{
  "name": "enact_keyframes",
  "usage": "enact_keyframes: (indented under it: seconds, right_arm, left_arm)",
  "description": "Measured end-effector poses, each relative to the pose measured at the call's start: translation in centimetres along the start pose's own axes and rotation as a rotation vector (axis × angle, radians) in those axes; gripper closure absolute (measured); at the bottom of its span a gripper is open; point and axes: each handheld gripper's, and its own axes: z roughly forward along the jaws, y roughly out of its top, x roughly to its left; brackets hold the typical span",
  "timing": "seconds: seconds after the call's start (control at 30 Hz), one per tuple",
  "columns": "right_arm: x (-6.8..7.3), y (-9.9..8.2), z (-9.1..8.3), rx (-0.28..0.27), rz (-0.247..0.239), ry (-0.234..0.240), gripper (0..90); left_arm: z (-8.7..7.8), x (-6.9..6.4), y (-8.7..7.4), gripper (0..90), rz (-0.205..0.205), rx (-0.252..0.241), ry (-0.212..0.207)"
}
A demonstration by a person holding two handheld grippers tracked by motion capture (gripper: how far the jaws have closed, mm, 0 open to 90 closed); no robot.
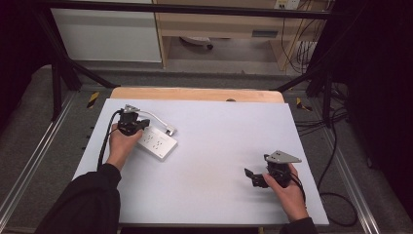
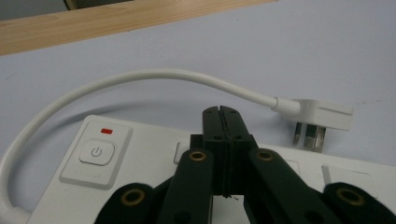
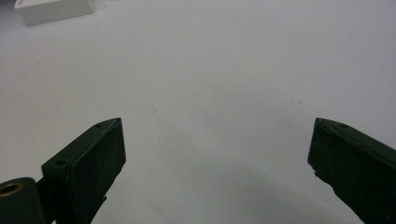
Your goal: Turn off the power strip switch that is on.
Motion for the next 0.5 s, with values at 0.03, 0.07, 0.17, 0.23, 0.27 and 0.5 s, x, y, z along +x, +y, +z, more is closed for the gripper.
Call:
enact_keyframes:
  seconds: [0.03, 0.07, 0.17, 0.23, 0.27, 0.5]
  right_arm:
    - [0.0, 0.0, 0.0, 0.0, 0.0, 0.0, 4.6]
    - [0.01, 0.01, 0.0, 0.0, 0.0, 0.0, 4.6]
    - [0.03, 0.01, 0.02, 0.001, 0.0, 0.0, 4.6]
    - [0.03, 0.01, 0.02, 0.001, 0.001, 0.0, 4.6]
    - [0.03, 0.01, 0.02, 0.001, 0.0, 0.0, 4.6]
    - [0.03, 0.01, 0.05, 0.002, 0.001, 0.001, 4.6]
  left_arm:
    - [-0.03, 0.0, 0.03, 86.8, -0.001, -0.002, 0.002]
    - [-0.05, 0.01, 0.04, 86.2, -0.002, -0.005, 0.0]
    - [-0.08, -0.02, 0.05, 82.3, 0.003, -0.006, 0.003]
    - [-0.13, -0.01, 0.08, 79.8, 0.002, -0.012, 0.005]
    - [-0.16, 0.0, 0.1, 78.1, 0.001, -0.015, 0.008]
    - [-0.78, 0.05, 0.41, 60.1, -0.023, -0.038, 0.022]
